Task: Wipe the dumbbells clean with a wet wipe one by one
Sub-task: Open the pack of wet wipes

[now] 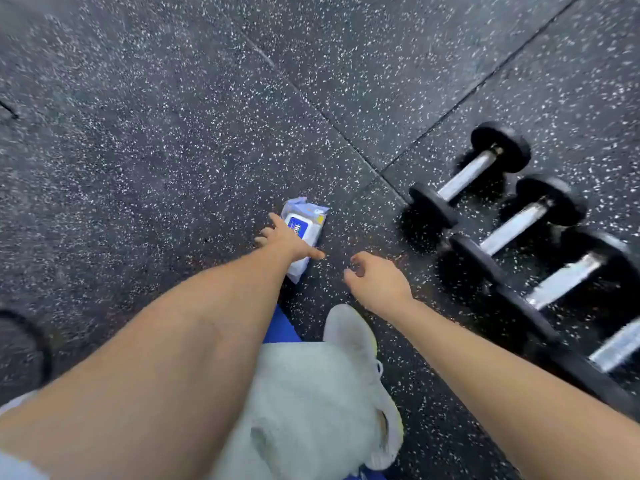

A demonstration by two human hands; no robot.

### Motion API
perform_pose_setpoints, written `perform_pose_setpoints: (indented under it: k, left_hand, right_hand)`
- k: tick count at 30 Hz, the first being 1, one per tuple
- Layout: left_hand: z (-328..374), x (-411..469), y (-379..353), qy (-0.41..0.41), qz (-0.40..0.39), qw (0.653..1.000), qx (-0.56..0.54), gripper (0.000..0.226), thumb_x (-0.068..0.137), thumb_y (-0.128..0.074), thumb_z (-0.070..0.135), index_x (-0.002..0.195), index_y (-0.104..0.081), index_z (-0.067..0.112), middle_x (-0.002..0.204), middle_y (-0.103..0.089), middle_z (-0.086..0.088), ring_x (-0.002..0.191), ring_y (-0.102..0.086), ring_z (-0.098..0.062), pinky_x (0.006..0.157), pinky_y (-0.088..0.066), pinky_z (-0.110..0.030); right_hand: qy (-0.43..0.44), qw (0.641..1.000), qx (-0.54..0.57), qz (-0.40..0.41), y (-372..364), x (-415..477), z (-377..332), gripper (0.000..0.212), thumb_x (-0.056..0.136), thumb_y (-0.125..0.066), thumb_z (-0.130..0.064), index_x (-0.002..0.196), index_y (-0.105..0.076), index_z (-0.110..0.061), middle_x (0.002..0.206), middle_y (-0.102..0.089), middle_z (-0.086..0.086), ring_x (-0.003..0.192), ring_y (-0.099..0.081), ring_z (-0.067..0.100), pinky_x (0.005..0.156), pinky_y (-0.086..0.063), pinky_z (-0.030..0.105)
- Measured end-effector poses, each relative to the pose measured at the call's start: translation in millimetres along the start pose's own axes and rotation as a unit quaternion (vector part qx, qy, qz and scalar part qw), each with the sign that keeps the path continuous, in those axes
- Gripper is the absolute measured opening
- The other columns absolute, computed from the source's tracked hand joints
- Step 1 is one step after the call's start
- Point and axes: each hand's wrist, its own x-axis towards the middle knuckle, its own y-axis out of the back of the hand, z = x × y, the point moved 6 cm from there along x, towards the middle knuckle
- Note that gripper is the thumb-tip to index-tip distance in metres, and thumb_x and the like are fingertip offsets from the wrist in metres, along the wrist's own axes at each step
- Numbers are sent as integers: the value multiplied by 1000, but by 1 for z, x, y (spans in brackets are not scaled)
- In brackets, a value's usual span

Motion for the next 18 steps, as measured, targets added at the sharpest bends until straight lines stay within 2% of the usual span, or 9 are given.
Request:
perform_pose_setpoints:
  k: [2, 4, 8, 11, 13, 15, 18]
  left_hand:
    - [-4, 13, -15, -26, 21, 999, -25, 150, 56, -100, 52, 162, -3, 9, 160, -33, -18, 146, -39, -38, 118, -36, -56]
    - [-14, 22, -24, -35, 58, 998, -15, 128, 57, -99, 47, 153, -23, 8, 149, -42, -14, 135, -50, -36, 112, -43, -55]
    - [15, 14, -12, -72, 71, 995, 15, 112, 66, -93, 48, 146, -30, 3, 143, -49, -16, 129, -56, -37, 104, -50, -45]
    - [66, -13, 5, -163, 81, 983, 28, 96, 66, -89, 53, 135, -40, 7, 132, -58, -12, 118, -61, -34, 96, -53, -42]
    - [115, -71, 25, -257, 105, 961, 4, 86, 67, -88, 52, 129, -44, 11, 126, -61, -10, 113, -64, -32, 91, -53, -38]
    - [156, -149, 40, -355, 141, 923, -38, 82, 67, -87, 54, 126, -47, 14, 123, -64, -9, 111, -66, -31, 90, -53, -38]
    - [186, -286, 52, -474, 163, 863, -58, 74, 67, -86, 59, 117, -48, 19, 113, -65, -4, 107, -66, -30, 82, -49, -35]
  right_hand:
    - [-9, 1000, 14, 14, -6, 10, 15, 44, 94, -50, -46, 130, -59, -24, 119, -68, -1, 106, -64, 26, 84, -52, 37]
    - [-9, 1000, 14, 4, -12, 15, 28, 44, 94, -51, -46, 131, -58, -22, 118, -68, 0, 106, -64, 26, 83, -52, 37]
    - [21, 1000, 17, 0, 15, 8, 48, 48, 99, -52, -46, 139, -53, -21, 127, -64, -1, 111, -62, 23, 86, -51, 35]
    - [20, 999, 9, 41, 59, -11, 64, 48, 99, -53, -48, 138, -54, -20, 124, -66, 0, 107, -63, 23, 83, -50, 35]
    - [17, 994, 35, 106, 100, -46, 69, 44, 97, -57, -48, 129, -61, -20, 116, -70, 1, 106, -63, 23, 85, -50, 34]
    - [30, 973, 116, 195, 138, -96, 71, 40, 93, -63, -53, 115, -68, -20, 109, -72, 1, 102, -65, 20, 85, -50, 32]
    - [30, 913, 298, 277, 176, -192, 70, 62, 75, -62, -75, 111, -68, -26, 110, -72, -7, 102, -67, 13, 95, -54, 39]
